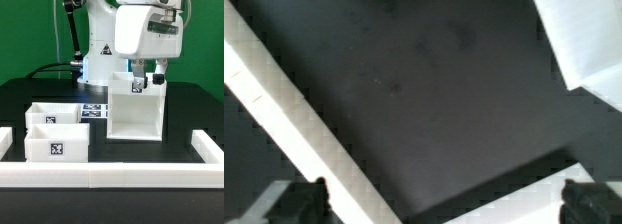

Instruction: Assemble drawer

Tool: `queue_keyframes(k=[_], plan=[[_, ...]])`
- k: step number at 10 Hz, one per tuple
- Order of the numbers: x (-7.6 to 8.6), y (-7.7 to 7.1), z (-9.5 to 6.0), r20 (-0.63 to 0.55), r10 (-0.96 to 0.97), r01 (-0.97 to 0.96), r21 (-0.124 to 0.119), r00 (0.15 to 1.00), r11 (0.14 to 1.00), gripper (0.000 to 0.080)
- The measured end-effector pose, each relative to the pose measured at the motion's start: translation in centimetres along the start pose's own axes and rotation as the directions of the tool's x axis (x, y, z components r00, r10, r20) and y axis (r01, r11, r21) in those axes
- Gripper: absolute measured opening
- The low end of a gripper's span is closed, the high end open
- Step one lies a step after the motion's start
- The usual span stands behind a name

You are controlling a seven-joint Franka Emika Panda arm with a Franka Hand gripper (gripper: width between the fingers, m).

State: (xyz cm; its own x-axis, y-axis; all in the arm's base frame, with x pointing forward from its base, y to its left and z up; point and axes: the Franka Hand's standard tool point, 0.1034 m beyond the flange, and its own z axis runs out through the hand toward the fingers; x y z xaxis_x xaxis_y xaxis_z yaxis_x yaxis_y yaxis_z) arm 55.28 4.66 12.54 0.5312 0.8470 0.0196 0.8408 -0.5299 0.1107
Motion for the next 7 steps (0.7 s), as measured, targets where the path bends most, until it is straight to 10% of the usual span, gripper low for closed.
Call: queue_keyframes(k=[7], plan=[[-0.61, -0.90, -0.85, 0.052, 0.095, -0.097, 0.034, 0.994, 0.995, 0.0650]])
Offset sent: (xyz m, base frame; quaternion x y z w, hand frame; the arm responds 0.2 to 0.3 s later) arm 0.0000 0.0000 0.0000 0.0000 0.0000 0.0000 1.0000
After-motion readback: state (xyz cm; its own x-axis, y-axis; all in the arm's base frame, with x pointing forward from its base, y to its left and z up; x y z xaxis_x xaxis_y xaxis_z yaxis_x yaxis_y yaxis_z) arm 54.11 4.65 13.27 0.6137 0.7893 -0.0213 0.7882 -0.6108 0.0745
